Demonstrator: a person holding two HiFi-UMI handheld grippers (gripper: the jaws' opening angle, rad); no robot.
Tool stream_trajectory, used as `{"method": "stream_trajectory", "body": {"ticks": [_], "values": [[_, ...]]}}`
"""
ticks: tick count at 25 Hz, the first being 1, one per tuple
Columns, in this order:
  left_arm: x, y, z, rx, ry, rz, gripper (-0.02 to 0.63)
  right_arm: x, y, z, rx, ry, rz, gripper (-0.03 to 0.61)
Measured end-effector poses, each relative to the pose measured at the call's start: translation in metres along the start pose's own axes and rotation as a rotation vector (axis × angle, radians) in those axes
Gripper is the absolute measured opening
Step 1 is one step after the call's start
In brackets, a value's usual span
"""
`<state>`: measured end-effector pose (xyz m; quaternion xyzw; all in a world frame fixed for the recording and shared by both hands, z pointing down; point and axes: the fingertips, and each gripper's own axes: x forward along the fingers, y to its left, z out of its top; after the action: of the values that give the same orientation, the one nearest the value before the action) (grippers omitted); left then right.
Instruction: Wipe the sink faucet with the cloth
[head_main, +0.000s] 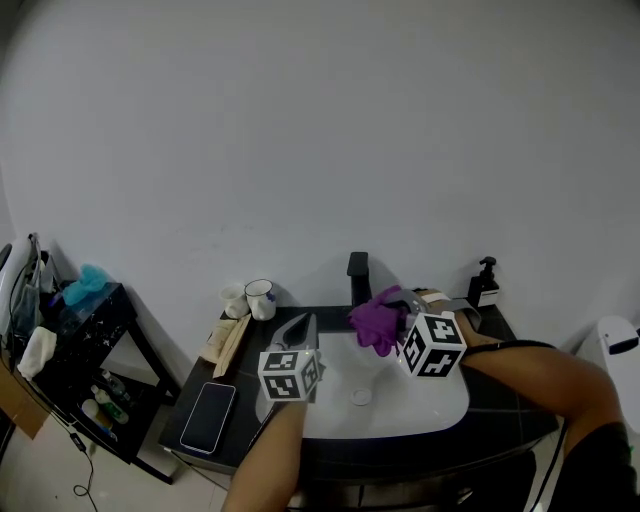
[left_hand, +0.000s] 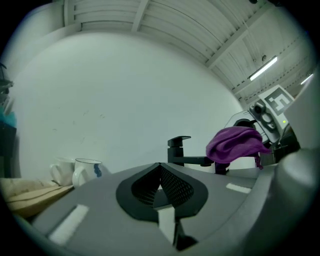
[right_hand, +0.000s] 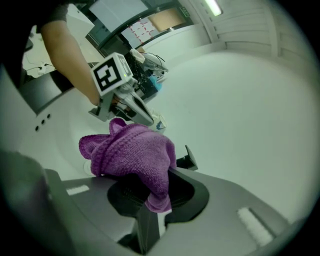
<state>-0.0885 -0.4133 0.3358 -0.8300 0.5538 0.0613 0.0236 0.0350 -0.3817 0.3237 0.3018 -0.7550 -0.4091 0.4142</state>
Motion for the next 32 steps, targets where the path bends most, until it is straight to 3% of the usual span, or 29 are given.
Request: {"method": "stream_trajectory", "body": {"ticks": [5,12,22,32], "values": [[-0.001,0.005,-0.001,-0.007,0.006,0.018,0.018,-0.017,0.024,0.002,0.004,-0.017,0.026,0.072],[-0.001,0.005,-0.001,-0.005,0.007,0.017,0.018,0.005,0.052,-0.031,0.047,0.036,0.059,0.072],[0.002,-0.002,-0.003,-0.020,0.009,-0.012,0.018,0.065,0.018,-0.057,0.140,0.069,-0.071,0.072],[0.003,-0.009,0.000,-0.027,0.001,-0.042,0.018,0.103,0.010,-0.058,0.151,0.105,-0.088,0.072]]}}
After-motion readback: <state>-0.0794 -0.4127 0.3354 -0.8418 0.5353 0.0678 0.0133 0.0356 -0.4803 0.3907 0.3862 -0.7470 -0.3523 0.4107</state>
